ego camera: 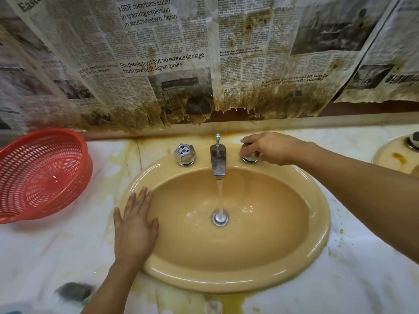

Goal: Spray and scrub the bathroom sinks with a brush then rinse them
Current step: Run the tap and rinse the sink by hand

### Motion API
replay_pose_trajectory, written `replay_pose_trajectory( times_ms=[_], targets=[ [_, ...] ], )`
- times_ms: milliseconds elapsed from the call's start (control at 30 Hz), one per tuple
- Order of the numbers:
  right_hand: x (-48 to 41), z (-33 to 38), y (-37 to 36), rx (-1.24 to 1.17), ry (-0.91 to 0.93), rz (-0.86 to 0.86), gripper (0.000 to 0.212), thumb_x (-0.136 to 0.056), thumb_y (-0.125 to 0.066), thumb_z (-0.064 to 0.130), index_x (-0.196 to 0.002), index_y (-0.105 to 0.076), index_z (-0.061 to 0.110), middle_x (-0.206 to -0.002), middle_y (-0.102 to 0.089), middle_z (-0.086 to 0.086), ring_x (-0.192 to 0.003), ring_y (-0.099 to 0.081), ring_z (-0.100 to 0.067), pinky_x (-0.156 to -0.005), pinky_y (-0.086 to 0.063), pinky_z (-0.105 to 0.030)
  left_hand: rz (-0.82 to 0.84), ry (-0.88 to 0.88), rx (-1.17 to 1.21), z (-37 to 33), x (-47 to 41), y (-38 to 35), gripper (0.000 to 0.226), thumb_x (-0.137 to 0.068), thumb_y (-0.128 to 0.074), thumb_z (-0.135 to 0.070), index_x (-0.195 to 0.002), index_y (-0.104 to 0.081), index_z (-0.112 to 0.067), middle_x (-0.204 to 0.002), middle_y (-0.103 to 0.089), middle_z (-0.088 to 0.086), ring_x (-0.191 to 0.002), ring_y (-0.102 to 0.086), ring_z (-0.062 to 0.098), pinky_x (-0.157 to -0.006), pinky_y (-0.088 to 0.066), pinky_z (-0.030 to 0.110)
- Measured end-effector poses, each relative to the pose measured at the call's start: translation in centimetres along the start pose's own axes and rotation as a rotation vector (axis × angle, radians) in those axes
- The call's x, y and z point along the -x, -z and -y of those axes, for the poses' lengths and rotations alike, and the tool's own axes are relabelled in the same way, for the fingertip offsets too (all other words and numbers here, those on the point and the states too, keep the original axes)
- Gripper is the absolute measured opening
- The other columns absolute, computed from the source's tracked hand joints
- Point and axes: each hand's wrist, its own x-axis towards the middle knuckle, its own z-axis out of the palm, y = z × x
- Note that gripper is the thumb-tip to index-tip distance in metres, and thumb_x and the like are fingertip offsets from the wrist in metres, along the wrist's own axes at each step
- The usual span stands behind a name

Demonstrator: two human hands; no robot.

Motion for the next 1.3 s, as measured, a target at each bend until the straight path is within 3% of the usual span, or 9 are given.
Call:
replay_pose_trajectory(
  times_ms=[133, 267, 400, 700, 800, 933, 1133, 1233, 1300],
  targets=[
    [-1.0, 0.1, -0.2, 0.035, 0.001, -0.013, 0.055, -0.09, -0.067, 0.002, -0.139, -0.063, 0.026, -0.142, -0.057, -0.004, -0.123, -0.057, -0.027, -0.092, -0.049, -0.035, 0.001, 0.021, -0.006, -0.1, 0.0, -0.1, 0.084, -0.087, -0.073, -0.018, -0.161, -0.033, -0.027, -0.17, -0.021, -0.012, -0.158, -0.016, 0.018, -0.123, -0.014, 0.061],
    [-1.6, 0.0, -0.7, -0.048, -0.161, -0.03, 0.055, -0.088, -0.077, 0.034, -0.14, -0.059, 0.029, -0.114, -0.062, -0.003, -0.108, -0.059, -0.028, -0.084, -0.052, -0.042, 0.001, 0.023, -0.008, -0.1, -0.1, 0.0, 0.084, -0.087, -0.072, -0.018, -0.161, -0.033, -0.028, -0.17, -0.02, -0.013, -0.158, -0.016, 0.018, -0.124, -0.015, 0.061],
    [-2.0, 1.4, -1.8, -0.117, -0.353, -0.108, 0.041, -0.09, -0.07, 0.051, -0.109, -0.064, 0.015, -0.088, -0.049, -0.002, -0.087, -0.056, -0.026, -0.068, -0.046, -0.036, -0.013, 0.017, 0.001, 0.0, 0.1, -0.2, 0.082, -0.088, -0.07, -0.018, -0.161, -0.033, -0.028, -0.17, -0.021, -0.013, -0.158, -0.016, 0.018, -0.124, -0.015, 0.061],
    [-3.3, 5.0, -2.7, -0.301, -0.733, -0.266, 0.044, -0.095, -0.068, 0.045, -0.113, -0.068, 0.005, -0.115, -0.063, -0.017, -0.102, -0.064, -0.035, -0.07, -0.041, -0.032, -0.038, 0.025, 0.029, 0.2, 0.1, -0.2, 0.078, -0.088, -0.067, -0.013, -0.159, -0.037, -0.028, -0.168, -0.027, -0.012, -0.157, -0.019, 0.018, -0.123, -0.017, 0.062],
    [-2.7, 6.3, -3.5, -0.404, -0.779, -0.351, 0.044, -0.099, -0.063, 0.041, -0.13, -0.06, 0.009, -0.129, -0.053, -0.017, -0.111, -0.062, -0.038, -0.077, -0.045, -0.036, -0.014, 0.033, 0.015, -0.1, 0.4, 0.1, 0.079, -0.09, -0.063, -0.016, -0.161, -0.03, -0.03, -0.17, -0.021, -0.012, -0.158, -0.015, 0.018, -0.124, -0.014, 0.061],
    [1.5, 9.0, -5.8, -0.781, -0.684, -0.433, 0.066, -0.101, -0.06, 0.038, -0.158, -0.032, 0.022, -0.162, -0.028, -0.011, -0.142, -0.041, -0.032, -0.11, -0.038, -0.039, 0.022, 0.124, 0.066, -1.2, 2.0, 0.4, 0.075, -0.091, -0.061, -0.021, -0.16, -0.032, -0.028, -0.172, -0.012, -0.01, -0.159, -0.011, 0.018, -0.123, -0.012, 0.061],
    [12.5, 17.0, -10.4, -1.09, -0.583, -0.458, 0.07, -0.097, -0.065, 0.042, -0.158, -0.035, 0.024, -0.161, -0.039, 0.001, -0.147, -0.035, -0.015, -0.11, -0.028, -0.022, 0.152, 0.188, 0.223, -3.4, 8.2, 1.7, 0.069, -0.096, -0.057, -0.037, -0.16, -0.034, -0.024, -0.168, -0.028, 0.006, -0.158, -0.016, 0.021, -0.124, -0.019, 0.05],
    [16.5, 19.8, -11.8, -1.076, -0.517, -0.45, 0.072, -0.096, -0.063, 0.047, -0.159, -0.031, 0.031, -0.161, -0.034, 0.01, -0.148, -0.029, -0.009, -0.115, -0.024, -0.022, 0.079, 0.21, 0.44, -5.5, 12.4, 3.8, 0.062, -0.099, -0.061, -0.034, -0.156, -0.041, -0.023, -0.163, -0.039, 0.002, -0.15, -0.036, 0.022, -0.118, -0.028, 0.029],
    [18.3, 20.6, -12.1, -0.99, -0.407, -0.44, 0.074, -0.096, -0.061, 0.05, -0.16, -0.026, 0.036, -0.16, -0.029, 0.017, -0.149, -0.021, -0.004, -0.117, -0.018, -0.021, -0.03, 0.253, 0.512, -6.9, 15.3, 5.0, 0.059, -0.1, -0.065, -0.03, -0.154, -0.045, -0.026, -0.164, -0.038, -0.001, -0.149, -0.038, 0.019, -0.116, -0.03, 0.027]
  ],
)
